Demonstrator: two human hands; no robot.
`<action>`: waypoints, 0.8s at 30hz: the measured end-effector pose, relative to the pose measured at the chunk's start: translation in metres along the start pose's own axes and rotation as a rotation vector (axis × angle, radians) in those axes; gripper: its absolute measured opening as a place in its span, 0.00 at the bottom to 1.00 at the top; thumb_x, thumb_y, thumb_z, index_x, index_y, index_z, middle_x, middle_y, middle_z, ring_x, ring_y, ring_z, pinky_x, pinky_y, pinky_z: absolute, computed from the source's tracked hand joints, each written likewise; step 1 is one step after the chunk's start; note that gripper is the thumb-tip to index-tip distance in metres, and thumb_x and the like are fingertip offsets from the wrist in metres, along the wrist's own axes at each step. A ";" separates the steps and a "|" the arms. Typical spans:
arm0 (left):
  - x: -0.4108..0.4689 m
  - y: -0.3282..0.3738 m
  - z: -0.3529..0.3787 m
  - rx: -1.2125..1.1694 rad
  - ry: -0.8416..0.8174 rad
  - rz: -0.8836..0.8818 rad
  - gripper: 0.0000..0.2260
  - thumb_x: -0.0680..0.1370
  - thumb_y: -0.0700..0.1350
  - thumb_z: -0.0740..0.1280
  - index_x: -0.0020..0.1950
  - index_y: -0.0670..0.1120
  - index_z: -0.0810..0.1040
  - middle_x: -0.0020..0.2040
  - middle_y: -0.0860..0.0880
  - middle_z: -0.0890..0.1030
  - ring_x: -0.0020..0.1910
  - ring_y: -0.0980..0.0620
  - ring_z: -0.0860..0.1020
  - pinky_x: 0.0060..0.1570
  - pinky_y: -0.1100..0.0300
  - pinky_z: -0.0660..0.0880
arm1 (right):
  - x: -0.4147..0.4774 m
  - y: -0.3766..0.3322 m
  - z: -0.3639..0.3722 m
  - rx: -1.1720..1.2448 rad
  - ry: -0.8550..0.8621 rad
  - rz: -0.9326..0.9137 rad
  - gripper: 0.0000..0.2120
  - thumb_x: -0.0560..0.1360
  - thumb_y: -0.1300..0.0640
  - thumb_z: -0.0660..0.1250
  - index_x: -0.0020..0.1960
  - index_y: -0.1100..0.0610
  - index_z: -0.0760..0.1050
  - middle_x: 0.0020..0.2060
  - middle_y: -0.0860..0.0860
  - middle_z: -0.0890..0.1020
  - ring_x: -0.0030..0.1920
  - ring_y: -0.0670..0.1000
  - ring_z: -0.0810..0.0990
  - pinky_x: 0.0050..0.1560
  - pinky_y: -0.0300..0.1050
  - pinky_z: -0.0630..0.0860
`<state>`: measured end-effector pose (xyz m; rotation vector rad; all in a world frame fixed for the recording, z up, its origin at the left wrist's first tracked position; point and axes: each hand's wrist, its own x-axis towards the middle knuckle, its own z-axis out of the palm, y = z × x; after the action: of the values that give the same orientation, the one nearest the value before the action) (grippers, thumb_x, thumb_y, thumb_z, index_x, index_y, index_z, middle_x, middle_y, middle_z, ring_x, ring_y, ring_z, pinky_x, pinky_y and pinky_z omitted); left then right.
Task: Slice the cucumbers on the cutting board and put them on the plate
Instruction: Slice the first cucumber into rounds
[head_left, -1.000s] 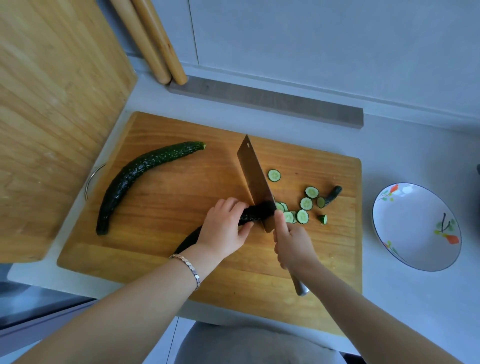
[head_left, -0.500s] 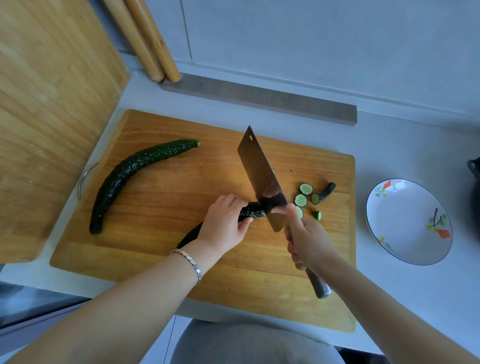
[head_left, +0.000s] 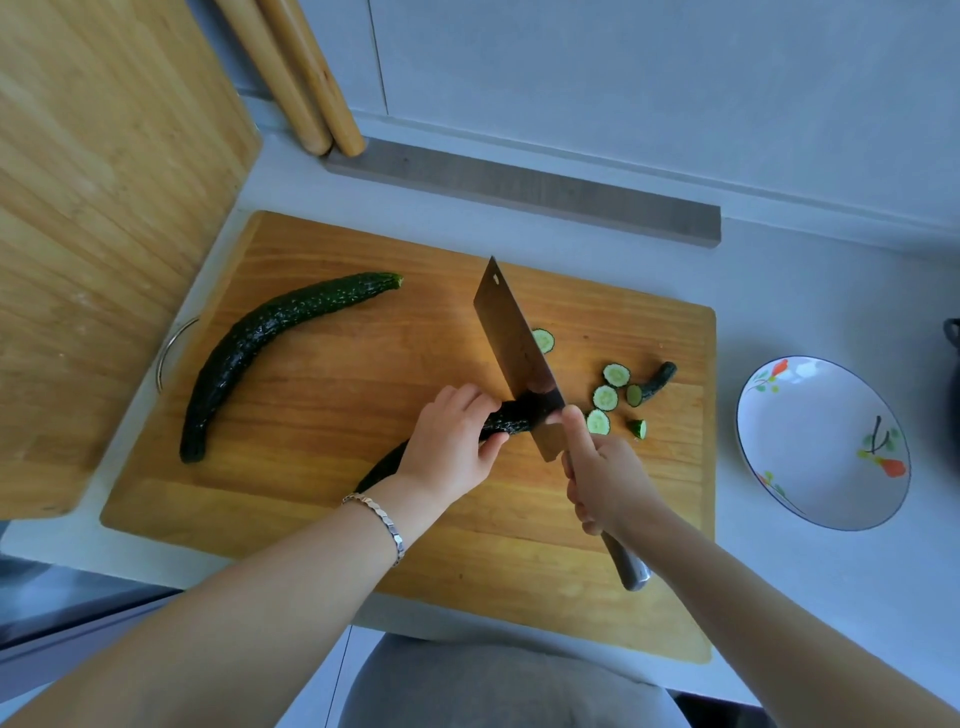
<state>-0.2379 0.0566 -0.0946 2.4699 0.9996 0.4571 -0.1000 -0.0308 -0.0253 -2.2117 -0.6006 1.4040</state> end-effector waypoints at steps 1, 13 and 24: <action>0.000 0.000 0.000 -0.004 0.004 -0.002 0.13 0.68 0.42 0.75 0.49 0.39 0.79 0.43 0.44 0.78 0.40 0.44 0.76 0.34 0.50 0.77 | 0.003 0.001 0.003 -0.016 0.007 0.000 0.26 0.78 0.37 0.49 0.32 0.56 0.62 0.21 0.48 0.64 0.21 0.48 0.61 0.23 0.36 0.61; -0.003 -0.002 -0.001 -0.015 0.013 -0.023 0.14 0.68 0.42 0.74 0.50 0.38 0.78 0.44 0.43 0.80 0.42 0.43 0.78 0.37 0.49 0.77 | -0.004 0.006 -0.008 0.115 -0.005 -0.026 0.26 0.78 0.38 0.50 0.32 0.57 0.62 0.22 0.49 0.63 0.21 0.47 0.61 0.23 0.37 0.61; -0.004 -0.002 -0.001 -0.018 0.019 -0.017 0.13 0.68 0.41 0.74 0.50 0.38 0.79 0.44 0.42 0.80 0.41 0.43 0.77 0.36 0.49 0.78 | -0.007 0.003 0.000 -0.020 0.018 -0.078 0.25 0.77 0.36 0.49 0.35 0.56 0.63 0.23 0.49 0.64 0.23 0.48 0.61 0.26 0.40 0.61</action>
<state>-0.2421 0.0556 -0.0956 2.4434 1.0195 0.4829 -0.1019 -0.0371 -0.0220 -2.1900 -0.6903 1.3428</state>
